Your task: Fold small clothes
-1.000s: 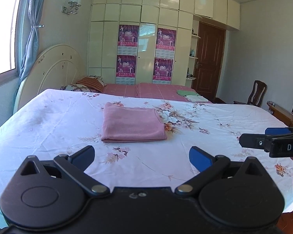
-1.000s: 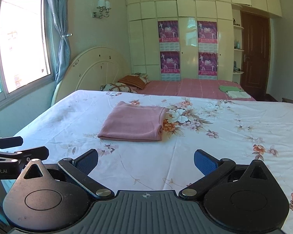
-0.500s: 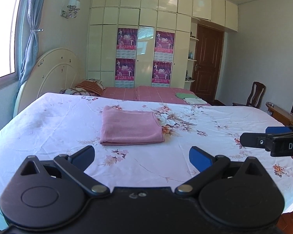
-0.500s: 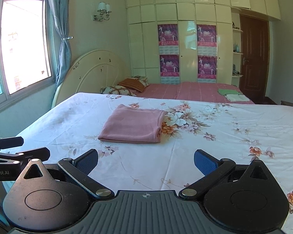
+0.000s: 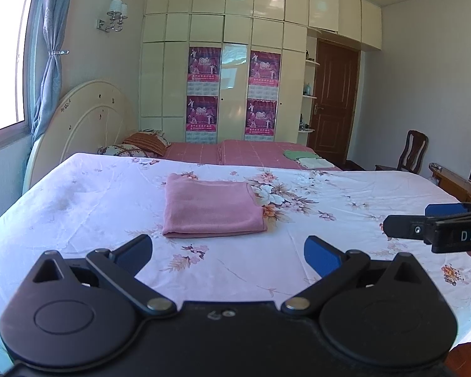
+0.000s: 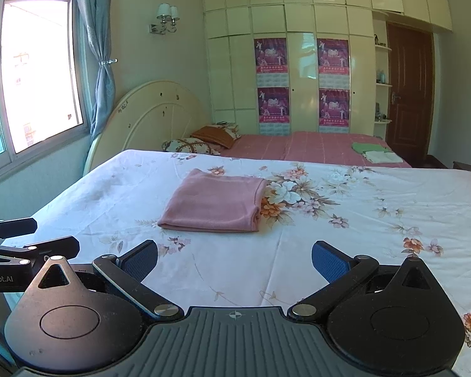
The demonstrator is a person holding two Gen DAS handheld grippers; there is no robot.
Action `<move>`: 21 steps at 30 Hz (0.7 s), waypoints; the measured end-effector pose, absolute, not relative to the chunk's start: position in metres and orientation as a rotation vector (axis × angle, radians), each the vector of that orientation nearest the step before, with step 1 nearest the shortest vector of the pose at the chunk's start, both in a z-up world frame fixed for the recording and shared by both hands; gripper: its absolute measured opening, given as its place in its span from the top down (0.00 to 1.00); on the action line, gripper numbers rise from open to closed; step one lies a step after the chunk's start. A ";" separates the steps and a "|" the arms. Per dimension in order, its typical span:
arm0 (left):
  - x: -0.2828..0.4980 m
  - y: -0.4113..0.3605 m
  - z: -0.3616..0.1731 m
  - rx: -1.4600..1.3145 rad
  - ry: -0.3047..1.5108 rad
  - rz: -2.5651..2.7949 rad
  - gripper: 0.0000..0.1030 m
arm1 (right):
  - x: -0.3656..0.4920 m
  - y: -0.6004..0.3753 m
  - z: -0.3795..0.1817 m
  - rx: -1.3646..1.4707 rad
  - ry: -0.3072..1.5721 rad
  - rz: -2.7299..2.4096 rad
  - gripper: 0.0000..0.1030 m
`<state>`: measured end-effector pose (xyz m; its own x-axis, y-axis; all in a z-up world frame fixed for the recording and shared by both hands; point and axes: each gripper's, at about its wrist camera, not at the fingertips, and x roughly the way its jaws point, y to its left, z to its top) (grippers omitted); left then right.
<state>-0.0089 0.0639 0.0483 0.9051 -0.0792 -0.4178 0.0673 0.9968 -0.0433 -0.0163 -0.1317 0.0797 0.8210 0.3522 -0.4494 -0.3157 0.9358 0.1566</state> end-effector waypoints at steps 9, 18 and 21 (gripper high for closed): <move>-0.008 0.066 0.049 -0.028 0.433 -0.073 0.00 | -0.014 -0.130 0.079 0.071 0.497 0.357 0.00; -0.007 0.068 0.049 -0.025 0.431 -0.074 0.00 | -0.013 -0.132 0.079 0.072 0.492 0.354 0.00; -0.006 0.070 0.050 -0.028 0.432 -0.073 0.00 | -0.013 -0.131 0.079 0.069 0.496 0.354 0.00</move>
<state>-0.0061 0.0698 0.0495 0.9055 -0.0767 -0.4174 0.0648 0.9970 -0.0426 -0.0127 -0.1306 0.0791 0.8202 0.3488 -0.4534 -0.3159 0.9370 0.1493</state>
